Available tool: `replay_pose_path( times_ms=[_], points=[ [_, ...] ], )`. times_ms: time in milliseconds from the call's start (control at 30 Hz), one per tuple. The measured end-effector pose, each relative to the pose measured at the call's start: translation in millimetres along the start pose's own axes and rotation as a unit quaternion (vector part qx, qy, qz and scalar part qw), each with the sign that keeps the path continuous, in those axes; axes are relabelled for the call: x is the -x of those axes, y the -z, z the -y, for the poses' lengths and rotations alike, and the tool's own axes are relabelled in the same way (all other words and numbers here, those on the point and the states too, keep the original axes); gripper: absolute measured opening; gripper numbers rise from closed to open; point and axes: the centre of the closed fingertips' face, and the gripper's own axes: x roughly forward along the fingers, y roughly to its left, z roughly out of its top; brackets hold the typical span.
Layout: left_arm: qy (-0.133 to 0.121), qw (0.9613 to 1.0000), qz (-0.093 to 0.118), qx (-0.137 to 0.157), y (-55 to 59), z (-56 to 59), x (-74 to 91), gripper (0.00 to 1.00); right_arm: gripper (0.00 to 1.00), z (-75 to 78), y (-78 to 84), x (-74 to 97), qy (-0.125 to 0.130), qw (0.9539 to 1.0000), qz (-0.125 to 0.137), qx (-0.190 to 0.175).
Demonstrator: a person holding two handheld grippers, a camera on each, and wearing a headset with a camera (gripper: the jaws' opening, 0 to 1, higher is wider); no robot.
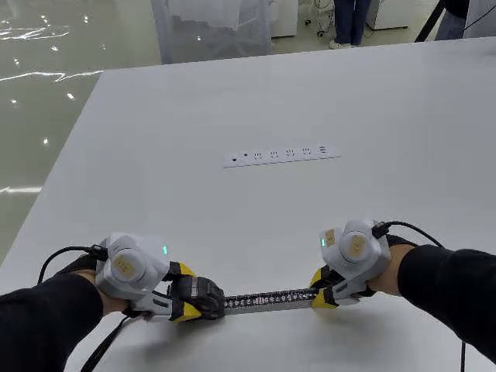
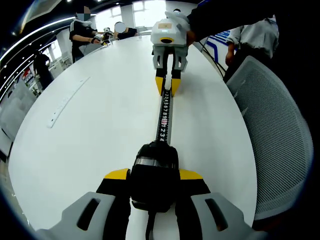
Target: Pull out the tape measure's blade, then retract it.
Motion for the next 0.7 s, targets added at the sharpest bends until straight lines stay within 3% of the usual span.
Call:
replay_pose_path(
  times_ms=[700],
  points=[
    [0.000, 1.0000, -0.001, 0.000, -0.2, -1.2, -0.4, 0.28, 0.08, 1.3, 7.9, 6.1, 0.001, 1.0000, -0.004, -0.004]
  ],
)
